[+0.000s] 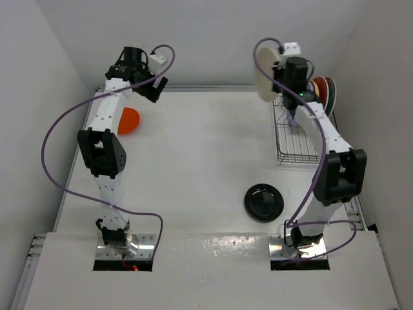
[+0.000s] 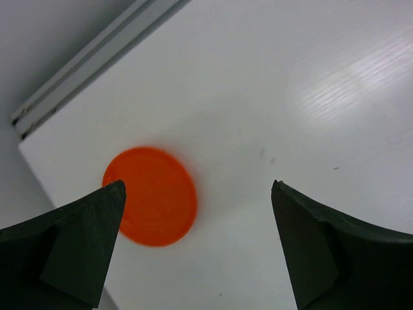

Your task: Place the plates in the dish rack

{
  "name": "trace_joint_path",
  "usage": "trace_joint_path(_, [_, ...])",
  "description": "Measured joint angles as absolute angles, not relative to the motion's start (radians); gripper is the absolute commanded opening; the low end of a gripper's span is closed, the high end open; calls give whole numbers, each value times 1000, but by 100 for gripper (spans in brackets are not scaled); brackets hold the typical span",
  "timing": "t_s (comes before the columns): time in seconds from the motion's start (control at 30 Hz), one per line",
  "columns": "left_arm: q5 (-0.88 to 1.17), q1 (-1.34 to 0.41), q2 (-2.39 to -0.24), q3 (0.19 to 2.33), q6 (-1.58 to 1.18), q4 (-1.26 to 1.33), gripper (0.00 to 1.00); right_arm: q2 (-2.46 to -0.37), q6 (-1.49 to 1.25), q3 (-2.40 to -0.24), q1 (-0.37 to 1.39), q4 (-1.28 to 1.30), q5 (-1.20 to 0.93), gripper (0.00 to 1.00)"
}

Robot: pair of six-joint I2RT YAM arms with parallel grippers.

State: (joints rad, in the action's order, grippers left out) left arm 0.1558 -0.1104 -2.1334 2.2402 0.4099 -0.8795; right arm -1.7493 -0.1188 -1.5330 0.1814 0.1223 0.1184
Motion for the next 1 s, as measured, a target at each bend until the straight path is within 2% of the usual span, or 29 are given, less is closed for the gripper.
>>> trace_joint_path(0.17, [29,-28,-2115,2132,379,-837,100,-1772,-33,-1577,20,116,333,0])
trace_joint_path(0.33, [-11,-10,-2115,2037,364,-836,100,-1872,30,-1647,-4,120,434,0])
trace_joint_path(0.6, [-31,33,-2115,2001,346,-820,100,-2014,40,-1655,-18,92,438,0])
trace_joint_path(1.0, [-42,91,-2115,1964,336,-821,100,-2020,80,-1613,11,-20,488,0])
